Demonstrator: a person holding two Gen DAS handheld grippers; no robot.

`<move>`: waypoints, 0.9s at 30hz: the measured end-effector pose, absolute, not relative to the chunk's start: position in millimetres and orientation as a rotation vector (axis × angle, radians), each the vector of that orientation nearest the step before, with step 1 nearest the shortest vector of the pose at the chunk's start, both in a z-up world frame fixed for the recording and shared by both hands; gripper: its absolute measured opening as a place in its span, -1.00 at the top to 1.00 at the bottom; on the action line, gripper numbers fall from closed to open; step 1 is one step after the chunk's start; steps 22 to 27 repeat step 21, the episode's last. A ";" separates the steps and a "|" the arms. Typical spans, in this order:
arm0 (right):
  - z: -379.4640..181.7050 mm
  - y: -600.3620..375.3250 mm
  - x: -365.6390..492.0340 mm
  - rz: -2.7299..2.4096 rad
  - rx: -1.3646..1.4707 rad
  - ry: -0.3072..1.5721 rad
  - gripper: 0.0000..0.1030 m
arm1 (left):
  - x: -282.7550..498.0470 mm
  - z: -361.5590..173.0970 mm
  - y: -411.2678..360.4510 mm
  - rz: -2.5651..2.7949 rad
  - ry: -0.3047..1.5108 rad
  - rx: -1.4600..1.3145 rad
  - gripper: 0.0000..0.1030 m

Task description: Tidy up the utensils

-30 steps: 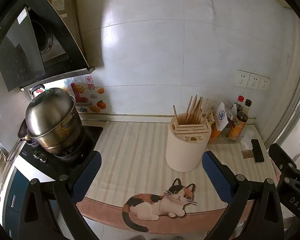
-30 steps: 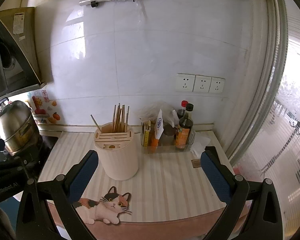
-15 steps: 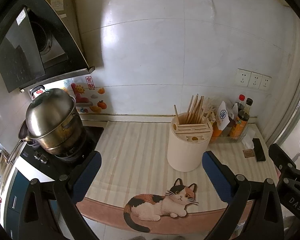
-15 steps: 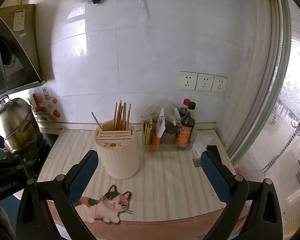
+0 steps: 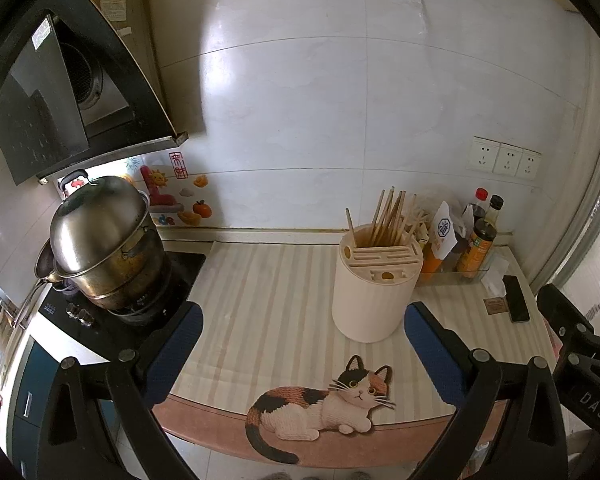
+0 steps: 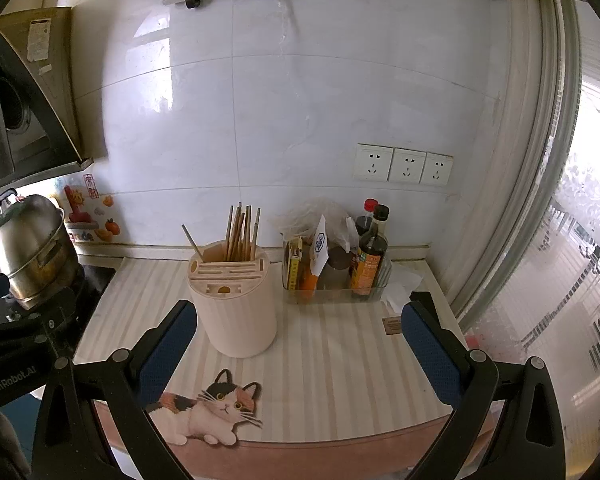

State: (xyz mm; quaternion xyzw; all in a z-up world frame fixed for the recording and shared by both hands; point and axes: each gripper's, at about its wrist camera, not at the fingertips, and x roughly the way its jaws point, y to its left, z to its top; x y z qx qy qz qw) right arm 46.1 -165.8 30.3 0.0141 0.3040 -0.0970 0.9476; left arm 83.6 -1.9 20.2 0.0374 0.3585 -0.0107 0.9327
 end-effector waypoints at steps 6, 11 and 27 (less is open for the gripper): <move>30.1 -168.5 45.8 -0.198 0.028 0.620 -1.00 | 83.3 19.9 -2.1 -0.024 0.733 0.078 -1.00; 29.9 -169.6 46.4 -0.196 0.026 0.616 -1.00 | 82.9 19.8 -2.5 -0.024 0.732 0.078 -1.00; 31.5 -170.3 46.1 -0.192 0.022 0.606 -1.00 | 83.9 22.0 -3.6 -0.029 0.722 0.073 -1.00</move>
